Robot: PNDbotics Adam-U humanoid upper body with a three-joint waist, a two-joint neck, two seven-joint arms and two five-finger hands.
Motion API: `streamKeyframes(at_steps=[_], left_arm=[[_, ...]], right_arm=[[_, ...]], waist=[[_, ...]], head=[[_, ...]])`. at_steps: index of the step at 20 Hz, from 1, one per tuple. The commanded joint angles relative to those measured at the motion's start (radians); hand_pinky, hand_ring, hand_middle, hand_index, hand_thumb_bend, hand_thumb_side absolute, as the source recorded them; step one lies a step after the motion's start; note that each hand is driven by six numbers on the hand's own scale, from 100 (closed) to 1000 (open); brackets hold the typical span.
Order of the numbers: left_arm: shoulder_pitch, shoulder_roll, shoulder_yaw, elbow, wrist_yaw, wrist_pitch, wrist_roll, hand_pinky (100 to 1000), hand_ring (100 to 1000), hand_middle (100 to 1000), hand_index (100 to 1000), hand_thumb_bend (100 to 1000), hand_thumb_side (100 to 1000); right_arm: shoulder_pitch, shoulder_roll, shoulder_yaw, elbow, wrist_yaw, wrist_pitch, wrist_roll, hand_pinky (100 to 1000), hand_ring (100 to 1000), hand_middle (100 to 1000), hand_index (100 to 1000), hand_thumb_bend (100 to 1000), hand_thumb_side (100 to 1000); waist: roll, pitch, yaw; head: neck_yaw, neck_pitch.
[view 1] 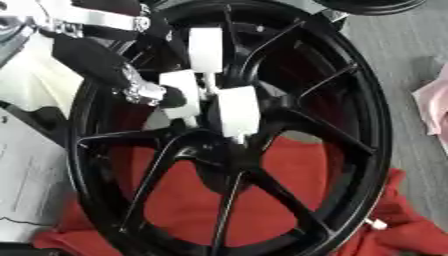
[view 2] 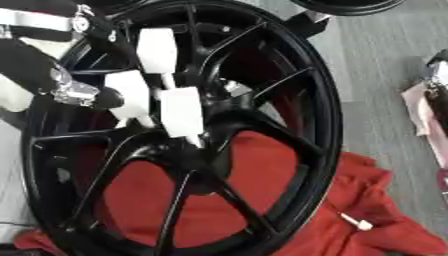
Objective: Pull the pin out of the wheel hub.
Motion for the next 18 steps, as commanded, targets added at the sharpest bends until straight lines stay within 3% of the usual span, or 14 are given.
streamKeyframes(at_steps=[1,18], left_arm=[[-0.012,0.009,-0.001,0.006,-0.011,-0.007,-0.003,806,793,703,875,459,765],[-0.020,-0.004,-0.017,0.008,-0.039,-0.019,-0.003,755,631,534,809,408,701]], right_arm=[[-0.007,-0.010,-0.006,-0.014,-0.007,-0.003,-0.002,812,763,694,841,100,523],[-0.004,-0.006,-0.004,-0.006,-0.014,-0.007,-0.002,813,765,694,842,100,524]], waist=[[-0.003,-0.018,-0.002],[-0.006,-0.019,0.006]], head=[[0.005,-0.013],[0.008,-0.006]])
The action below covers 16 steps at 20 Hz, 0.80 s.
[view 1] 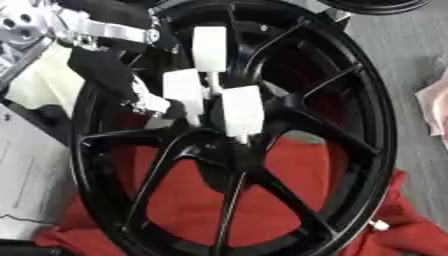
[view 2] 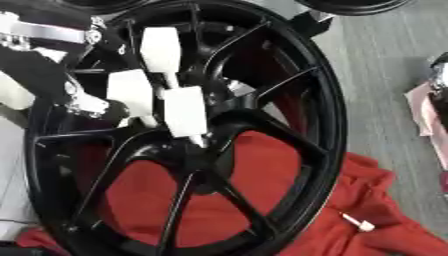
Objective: Pull the pin out of the wheel hub.
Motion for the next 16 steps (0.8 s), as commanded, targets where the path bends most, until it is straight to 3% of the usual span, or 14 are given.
streamKeyframes(at_steps=[1,13,16], left_arm=[[-0.019,0.011,0.007,-0.002,-0.009,0.011,-0.001,744,617,520,800,400,700],[-0.030,-0.012,0.006,0.011,-0.068,0.038,0.005,702,571,478,763,437,704],[-0.032,-0.018,0.004,0.017,-0.072,0.036,0.012,690,552,459,723,393,699]], right_arm=[[-0.004,-0.014,-0.004,-0.006,-0.009,-0.005,0.000,813,765,694,842,100,524],[-0.003,-0.007,-0.009,-0.002,-0.013,-0.012,-0.004,814,765,694,843,100,525],[-0.004,-0.006,-0.009,-0.001,-0.014,-0.014,-0.006,814,765,694,843,100,525]], waist=[[-0.003,-0.020,0.002],[-0.003,-0.019,-0.002],[-0.003,-0.019,-0.004]], head=[[0.004,-0.006],[0.007,-0.007],[0.007,-0.007]])
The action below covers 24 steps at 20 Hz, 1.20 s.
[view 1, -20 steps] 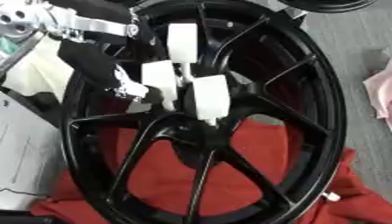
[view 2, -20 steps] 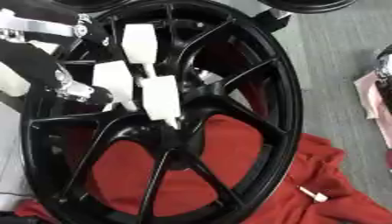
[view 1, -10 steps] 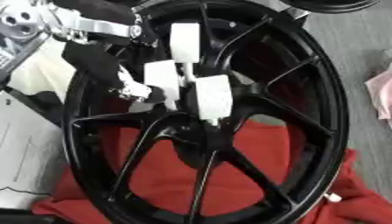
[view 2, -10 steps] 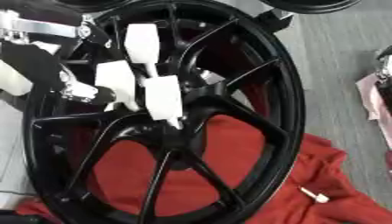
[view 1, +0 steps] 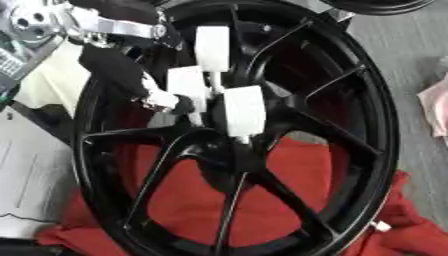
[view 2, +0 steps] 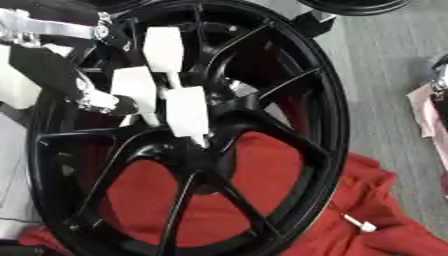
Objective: Pull the pin out of the wheel hub.
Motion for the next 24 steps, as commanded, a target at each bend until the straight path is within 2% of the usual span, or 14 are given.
streamKeyframes(at_steps=[1,2,3,4,6,8,9,10,11,16,17,19,20,24], left_arm=[[-0.021,0.009,0.003,0.003,-0.006,0.005,0.004,687,544,451,704,380,701],[-0.021,0.008,0.003,0.004,-0.001,0.006,0.006,687,544,451,704,380,701],[-0.021,0.006,0.004,0.004,0.004,0.006,0.008,675,531,439,641,310,696],[-0.022,0.004,0.006,0.001,0.016,0.008,0.012,668,527,439,618,292,687],[-0.023,0.006,0.008,-0.005,0.039,0.012,0.019,645,505,429,602,239,648],[-0.023,0.009,0.008,-0.011,0.057,0.017,0.023,640,499,425,601,233,643],[-0.022,0.009,0.008,-0.012,0.065,0.019,0.024,630,487,407,577,139,563],[-0.020,0.009,0.007,-0.013,0.073,0.023,0.025,630,487,407,577,139,563],[-0.020,0.009,0.007,-0.014,0.078,0.026,0.025,617,471,384,552,100,474],[-0.014,0.015,0.020,-0.027,0.129,0.059,0.044,604,457,352,523,100,386],[-0.014,0.017,0.023,-0.032,0.139,0.066,0.050,594,442,317,489,100,320],[-0.012,0.024,0.032,-0.044,0.159,0.081,0.068,592,438,310,482,100,307],[-0.010,0.030,0.037,-0.050,0.166,0.088,0.077,586,424,277,445,100,217],[-0.001,0.054,0.064,-0.081,0.196,0.113,0.109,580,406,250,411,100,209]], right_arm=[[-0.004,-0.011,-0.009,-0.007,-0.007,-0.006,-0.002,814,765,695,843,100,525],[-0.004,-0.011,-0.010,-0.007,-0.007,-0.006,-0.003,814,765,695,843,100,525],[-0.003,-0.010,-0.010,-0.006,-0.008,-0.005,-0.004,814,765,695,843,100,526],[-0.003,-0.010,-0.010,-0.005,-0.008,-0.005,-0.005,814,766,695,844,100,526],[-0.003,-0.009,-0.010,-0.004,-0.008,-0.004,-0.007,814,765,695,843,100,526],[-0.002,-0.008,-0.011,-0.003,-0.008,-0.003,-0.010,814,765,694,843,100,526],[-0.002,-0.007,-0.011,-0.002,-0.009,-0.002,-0.010,815,766,695,844,100,527],[-0.002,-0.007,-0.011,-0.002,-0.009,-0.002,-0.011,815,766,695,844,100,527],[-0.002,-0.006,-0.011,-0.001,-0.009,-0.001,-0.011,815,766,695,844,100,528],[0.001,-0.005,-0.012,0.000,-0.008,-0.001,-0.012,816,767,696,844,100,528],[0.002,-0.005,-0.012,0.000,-0.008,-0.001,-0.012,816,768,697,845,100,528],[0.003,-0.006,-0.013,0.000,-0.007,0.000,-0.012,816,768,697,845,100,528],[0.003,-0.006,-0.013,0.000,-0.006,0.000,-0.012,816,768,697,845,100,528],[0.004,-0.008,-0.014,-0.003,-0.004,0.000,-0.012,817,768,697,845,100,526]], waist=[[-0.003,-0.019,-0.001],[-0.002,-0.019,-0.001],[-0.002,-0.019,-0.001],[-0.002,-0.019,-0.001],[-0.002,-0.018,-0.001],[-0.002,-0.019,-0.002],[-0.002,-0.019,-0.002],[-0.002,-0.019,-0.003],[-0.002,-0.019,-0.003],[-0.003,-0.020,-0.003],[-0.003,-0.021,-0.002],[-0.004,-0.022,-0.001],[-0.004,-0.022,0.000],[-0.005,-0.025,0.003]], head=[[0.003,-0.006],[0.003,-0.006],[0.003,-0.005],[0.003,-0.004],[0.003,-0.003],[0.003,-0.002],[0.003,-0.003],[0.003,-0.004],[0.003,-0.005],[0.003,-0.003],[0.004,-0.002],[0.004,0.000],[0.004,0.000],[0.002,0.003]])
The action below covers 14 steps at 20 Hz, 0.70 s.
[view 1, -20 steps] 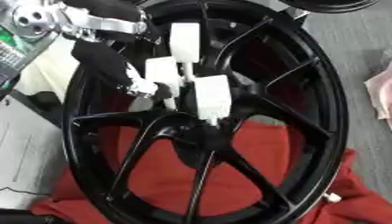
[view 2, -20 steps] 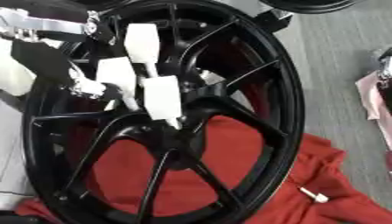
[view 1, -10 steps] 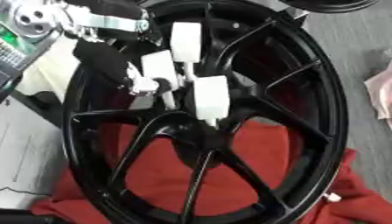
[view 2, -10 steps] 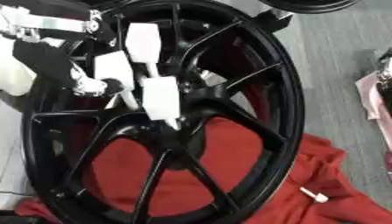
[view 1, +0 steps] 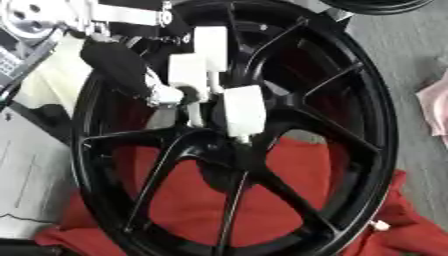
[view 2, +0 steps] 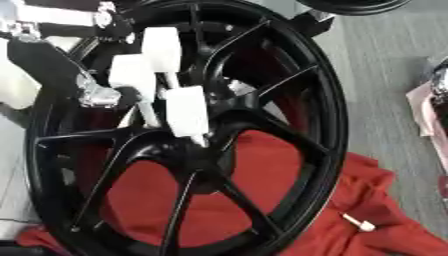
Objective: Pull the pin out of the wheel hub.
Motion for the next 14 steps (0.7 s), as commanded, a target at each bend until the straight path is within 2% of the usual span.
streamKeyframes(at_steps=[1,8,14], left_arm=[[-0.006,0.048,0.039,-0.038,0.032,0.023,0.021,580,406,250,411,100,209],[0.013,0.123,0.137,-0.125,0.117,0.064,0.094,571,383,224,392,100,225],[0.110,0.230,0.277,-0.144,0.209,0.078,0.183,565,373,217,397,100,252]], right_arm=[[-0.004,-0.020,-0.008,-0.012,-0.002,0.001,-0.002,817,768,697,845,100,526],[0.004,-0.026,-0.014,-0.017,0.005,0.004,-0.007,817,769,697,846,100,524],[0.011,-0.034,-0.025,-0.021,0.012,0.006,-0.017,818,769,697,846,100,523]], waist=[[-0.004,-0.025,0.003],[-0.006,-0.034,0.019],[-0.005,-0.040,0.038]], head=[[0.002,0.002],[-0.009,0.005],[-0.025,0.008]])
